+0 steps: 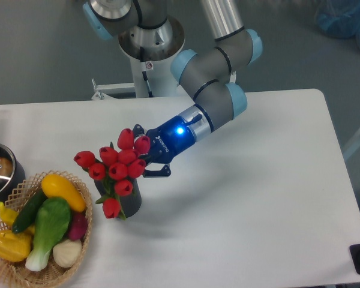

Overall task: Insert the flowers into the vase
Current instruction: 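Push the tulips deeper into the vase and open the gripper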

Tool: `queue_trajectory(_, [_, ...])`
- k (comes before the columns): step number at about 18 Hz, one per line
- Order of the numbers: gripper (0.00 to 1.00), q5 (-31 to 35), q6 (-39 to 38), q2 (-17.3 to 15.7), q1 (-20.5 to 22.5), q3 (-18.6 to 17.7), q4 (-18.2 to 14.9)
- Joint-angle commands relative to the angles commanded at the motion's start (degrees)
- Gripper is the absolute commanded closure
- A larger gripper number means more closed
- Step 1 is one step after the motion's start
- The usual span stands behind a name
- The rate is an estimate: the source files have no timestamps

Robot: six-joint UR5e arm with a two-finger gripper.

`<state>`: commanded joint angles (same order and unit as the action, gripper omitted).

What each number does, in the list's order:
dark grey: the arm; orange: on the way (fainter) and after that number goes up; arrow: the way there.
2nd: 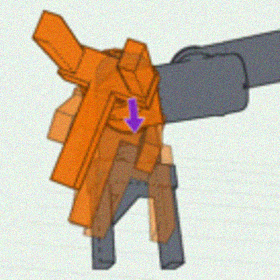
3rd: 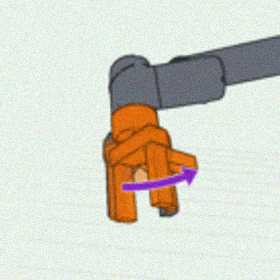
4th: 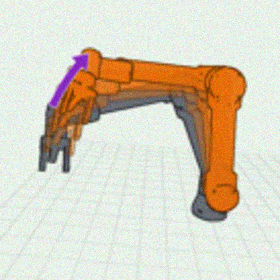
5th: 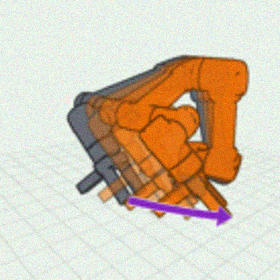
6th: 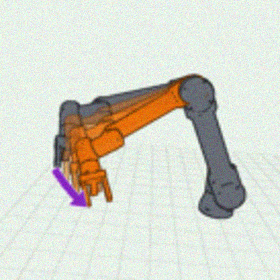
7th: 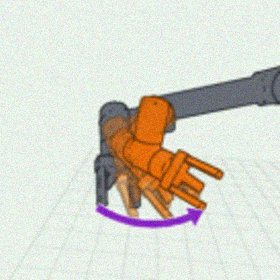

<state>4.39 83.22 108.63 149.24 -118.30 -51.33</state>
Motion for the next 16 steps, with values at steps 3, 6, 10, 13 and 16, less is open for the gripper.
queue_trajectory(3, [0.81,0.27,0.97,0.09,0.00,-0.18,0.00])
queue_trajectory(6, [0.76,0.27,1.32,0.09,0.00,-0.18,0.00])
queue_trajectory(10, [0.47,0.27,3.78,0.53,0.44,-0.18,0.00])
queue_trajectory(13, [0.00,0.53,3.88,0.53,0.88,-0.35,0.00])
queue_trajectory(16, [0.00,1.49,3.96,0.44,1.40,-0.62,0.00])
